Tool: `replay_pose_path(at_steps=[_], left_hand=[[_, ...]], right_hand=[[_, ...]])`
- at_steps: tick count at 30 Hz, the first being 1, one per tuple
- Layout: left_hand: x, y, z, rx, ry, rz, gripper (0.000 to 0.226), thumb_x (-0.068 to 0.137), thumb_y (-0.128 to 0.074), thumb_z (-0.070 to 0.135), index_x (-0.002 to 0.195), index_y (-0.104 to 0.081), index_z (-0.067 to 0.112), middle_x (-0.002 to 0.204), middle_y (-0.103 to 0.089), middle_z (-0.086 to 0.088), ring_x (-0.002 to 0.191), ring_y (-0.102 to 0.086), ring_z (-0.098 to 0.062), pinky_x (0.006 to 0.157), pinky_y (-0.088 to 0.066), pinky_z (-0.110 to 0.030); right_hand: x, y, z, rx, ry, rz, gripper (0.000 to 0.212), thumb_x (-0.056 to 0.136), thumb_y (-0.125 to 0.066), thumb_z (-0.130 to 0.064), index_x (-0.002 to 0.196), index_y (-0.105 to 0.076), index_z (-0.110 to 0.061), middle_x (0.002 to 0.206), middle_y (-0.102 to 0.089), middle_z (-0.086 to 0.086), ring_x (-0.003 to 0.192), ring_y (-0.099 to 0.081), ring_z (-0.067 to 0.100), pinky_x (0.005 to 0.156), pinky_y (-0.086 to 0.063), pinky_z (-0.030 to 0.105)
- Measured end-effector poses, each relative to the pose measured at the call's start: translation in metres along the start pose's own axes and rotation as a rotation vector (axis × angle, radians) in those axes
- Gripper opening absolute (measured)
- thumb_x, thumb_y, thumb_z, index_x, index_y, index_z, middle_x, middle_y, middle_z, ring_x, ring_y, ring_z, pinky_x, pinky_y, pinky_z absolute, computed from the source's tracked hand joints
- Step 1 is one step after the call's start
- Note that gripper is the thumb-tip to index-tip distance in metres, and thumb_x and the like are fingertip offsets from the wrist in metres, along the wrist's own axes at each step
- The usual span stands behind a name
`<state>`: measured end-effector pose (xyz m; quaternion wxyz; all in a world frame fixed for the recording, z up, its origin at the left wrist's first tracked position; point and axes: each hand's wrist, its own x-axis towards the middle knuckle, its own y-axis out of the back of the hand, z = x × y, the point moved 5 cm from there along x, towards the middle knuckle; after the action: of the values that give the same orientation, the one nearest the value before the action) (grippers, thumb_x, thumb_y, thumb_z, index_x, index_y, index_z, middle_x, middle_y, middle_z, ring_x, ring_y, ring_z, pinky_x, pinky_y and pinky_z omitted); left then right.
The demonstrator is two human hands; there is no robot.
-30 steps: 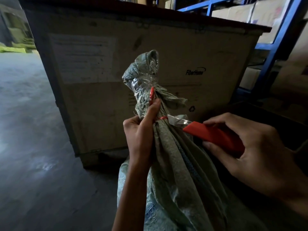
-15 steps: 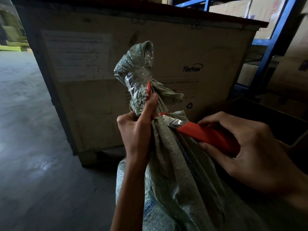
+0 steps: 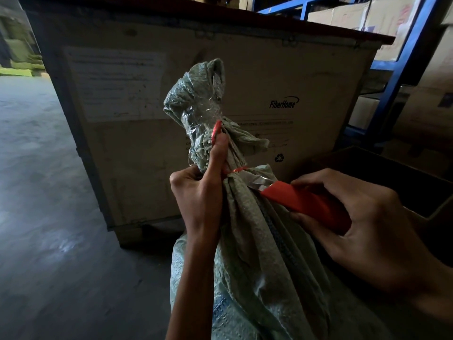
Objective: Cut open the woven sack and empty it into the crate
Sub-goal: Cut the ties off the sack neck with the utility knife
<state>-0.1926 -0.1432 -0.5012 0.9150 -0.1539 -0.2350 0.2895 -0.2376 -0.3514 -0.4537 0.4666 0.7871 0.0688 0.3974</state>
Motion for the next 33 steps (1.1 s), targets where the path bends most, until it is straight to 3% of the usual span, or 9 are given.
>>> replay_pose_path(at_steps=[4,8,12,15,18,22,27,33], left_hand=[[0.002,0.000,-0.001,0.000,0.008,0.011,0.081,0.076,-0.082,0.050,0.062,-0.049,-0.023,0.054,-0.051,-0.016,0.051,-0.047,-0.028,0.045,-0.043,-0.049],[0.002,0.003,-0.004,0.019,0.028,0.054,0.076,0.078,-0.084,0.045,0.058,-0.049,-0.020,0.046,-0.048,-0.008,0.046,-0.046,-0.025,0.048,-0.043,-0.039],[0.003,0.003,-0.007,0.033,0.039,0.072,0.081,0.076,-0.082,0.051,0.062,-0.051,-0.022,0.052,-0.051,-0.015,0.048,-0.048,-0.028,0.047,-0.047,-0.053],[0.000,0.001,-0.009,0.046,0.026,0.124,0.078,0.076,-0.082,0.051,0.057,-0.051,-0.019,0.051,-0.050,-0.017,0.047,-0.047,-0.027,0.050,-0.049,-0.053],[-0.005,-0.001,-0.007,0.047,-0.008,0.189,0.076,0.078,-0.081,0.050,0.055,-0.052,-0.016,0.048,-0.052,-0.028,0.046,-0.049,-0.026,0.049,-0.051,-0.052],[-0.012,-0.003,-0.003,0.011,-0.050,0.272,0.072,0.082,-0.081,0.044,0.049,-0.050,-0.012,0.044,-0.048,-0.008,0.044,-0.044,-0.018,0.045,-0.045,-0.041],[-0.017,-0.005,0.000,0.004,-0.103,0.272,0.071,0.084,-0.079,0.044,0.037,-0.043,0.006,0.042,-0.039,-0.003,0.044,-0.038,-0.015,0.044,-0.038,-0.039],[-0.020,-0.002,-0.004,-0.036,-0.045,0.293,0.077,0.085,-0.080,0.041,0.048,-0.039,-0.013,0.044,-0.039,-0.004,0.043,-0.035,-0.018,0.044,-0.034,-0.032]], right_hand=[[-0.001,-0.006,-0.001,-0.059,-0.001,0.031,0.052,0.087,-0.054,-0.055,0.123,-0.062,-0.018,0.114,-0.065,-0.009,0.095,-0.064,0.006,0.080,-0.042,0.006],[-0.001,-0.009,-0.001,-0.090,-0.006,0.057,0.046,0.088,-0.057,-0.052,0.123,-0.060,-0.022,0.112,-0.063,-0.012,0.093,-0.058,-0.001,0.074,-0.036,-0.001],[0.000,-0.012,-0.001,-0.072,0.001,0.074,0.046,0.089,-0.053,-0.055,0.123,-0.058,-0.024,0.111,-0.059,-0.013,0.094,-0.056,-0.003,0.068,-0.039,-0.002],[-0.001,-0.013,0.001,-0.038,-0.008,0.096,0.043,0.090,-0.052,-0.055,0.121,-0.057,-0.025,0.109,-0.052,-0.018,0.093,-0.050,-0.007,0.083,-0.039,-0.004],[-0.002,-0.015,0.002,-0.027,-0.023,0.110,0.039,0.091,-0.055,-0.052,0.117,-0.057,-0.023,0.108,-0.047,-0.021,0.093,-0.049,-0.009,0.086,-0.038,-0.003],[-0.002,-0.016,0.000,0.011,-0.033,0.139,0.035,0.088,-0.066,-0.042,0.112,-0.061,-0.017,0.106,-0.056,-0.018,0.102,-0.050,-0.020,0.086,-0.036,-0.003],[0.001,-0.018,-0.005,0.206,-0.055,0.161,0.037,0.084,-0.066,-0.049,0.108,-0.062,-0.021,0.105,-0.061,-0.026,0.099,-0.060,-0.011,0.079,-0.047,0.006],[0.003,-0.021,-0.007,0.163,-0.049,0.191,0.035,0.082,-0.073,-0.043,0.107,-0.065,-0.019,0.103,-0.065,-0.020,0.098,-0.061,-0.008,0.079,-0.046,0.006]])
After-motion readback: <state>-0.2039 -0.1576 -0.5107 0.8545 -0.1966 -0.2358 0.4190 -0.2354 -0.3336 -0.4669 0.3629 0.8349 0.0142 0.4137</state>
